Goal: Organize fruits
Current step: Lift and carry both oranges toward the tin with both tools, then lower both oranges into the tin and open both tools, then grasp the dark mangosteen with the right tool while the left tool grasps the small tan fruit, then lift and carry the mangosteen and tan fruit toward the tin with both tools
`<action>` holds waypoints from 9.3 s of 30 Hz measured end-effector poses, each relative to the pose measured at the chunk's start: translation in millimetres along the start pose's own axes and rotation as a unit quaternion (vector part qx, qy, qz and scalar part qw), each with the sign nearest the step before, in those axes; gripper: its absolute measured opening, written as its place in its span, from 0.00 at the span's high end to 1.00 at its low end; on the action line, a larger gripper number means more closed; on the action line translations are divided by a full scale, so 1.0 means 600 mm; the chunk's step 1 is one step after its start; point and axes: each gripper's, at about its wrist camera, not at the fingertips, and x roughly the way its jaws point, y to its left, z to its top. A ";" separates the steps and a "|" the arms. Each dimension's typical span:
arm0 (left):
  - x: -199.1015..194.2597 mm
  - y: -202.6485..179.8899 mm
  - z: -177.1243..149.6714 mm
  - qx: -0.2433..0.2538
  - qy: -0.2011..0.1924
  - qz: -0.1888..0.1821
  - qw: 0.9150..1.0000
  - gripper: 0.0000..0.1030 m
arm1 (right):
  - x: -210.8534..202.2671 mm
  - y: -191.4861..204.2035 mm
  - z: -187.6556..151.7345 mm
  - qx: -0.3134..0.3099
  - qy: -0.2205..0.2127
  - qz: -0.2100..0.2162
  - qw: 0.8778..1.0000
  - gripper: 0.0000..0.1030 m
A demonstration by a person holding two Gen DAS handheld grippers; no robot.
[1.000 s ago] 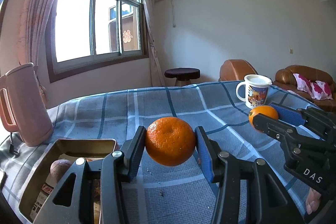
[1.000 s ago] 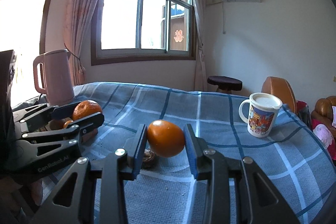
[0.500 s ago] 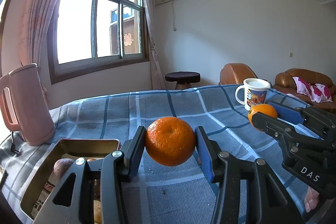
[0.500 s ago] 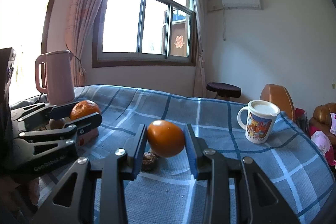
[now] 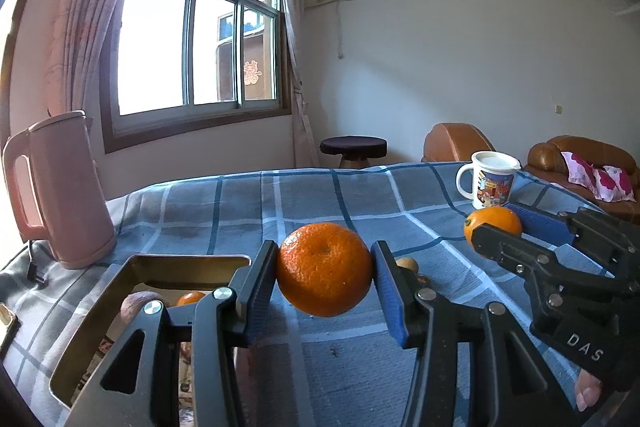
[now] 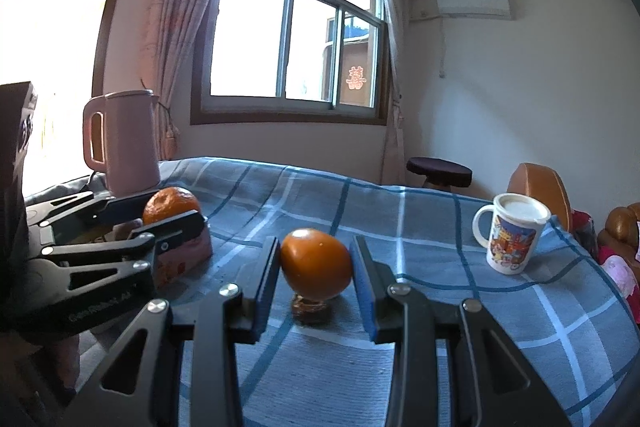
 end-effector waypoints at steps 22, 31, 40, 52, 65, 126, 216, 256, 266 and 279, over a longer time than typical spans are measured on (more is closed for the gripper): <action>-0.024 0.063 -0.010 -0.028 0.004 0.017 0.999 0.52 | 0.021 0.062 0.016 -0.026 0.005 0.034 0.999 0.63; -0.036 0.107 -0.010 -0.049 0.008 0.030 0.998 0.52 | 0.029 0.099 0.033 -0.043 0.002 0.051 0.998 0.63; -0.044 0.144 -0.015 -0.058 0.012 0.046 0.997 0.52 | 0.041 0.136 0.044 -0.054 0.003 0.071 0.996 0.63; -0.048 0.192 -0.026 -0.070 0.026 0.068 0.995 0.52 | 0.066 0.189 0.051 -0.071 0.011 0.096 0.993 0.63; -0.050 0.237 -0.034 -0.078 0.043 0.093 0.992 0.52 | 0.085 0.241 0.051 -0.089 0.016 0.121 0.989 0.63; -0.016 0.086 -0.004 0.016 0.075 0.016 0.997 0.32 | 0.139 -0.012 -0.002 0.013 0.173 -0.023 0.985 0.43; 0.119 -0.075 0.010 0.025 0.110 -0.056 0.992 0.71 | 0.063 -0.083 -0.009 0.043 0.089 -0.078 0.992 0.60; 0.037 -0.067 0.012 0.033 0.013 -0.031 0.999 0.71 | 0.005 -0.054 -0.006 0.038 0.011 -0.077 0.996 0.60; 0.023 -0.061 0.010 0.033 -0.002 -0.020 0.999 0.71 | -0.003 -0.045 -0.004 0.031 -0.004 -0.068 0.997 0.60; 0.016 -0.047 0.008 0.034 0.001 -0.003 0.999 0.71 | 0.008 -0.031 0.001 0.023 -0.003 -0.064 0.998 0.60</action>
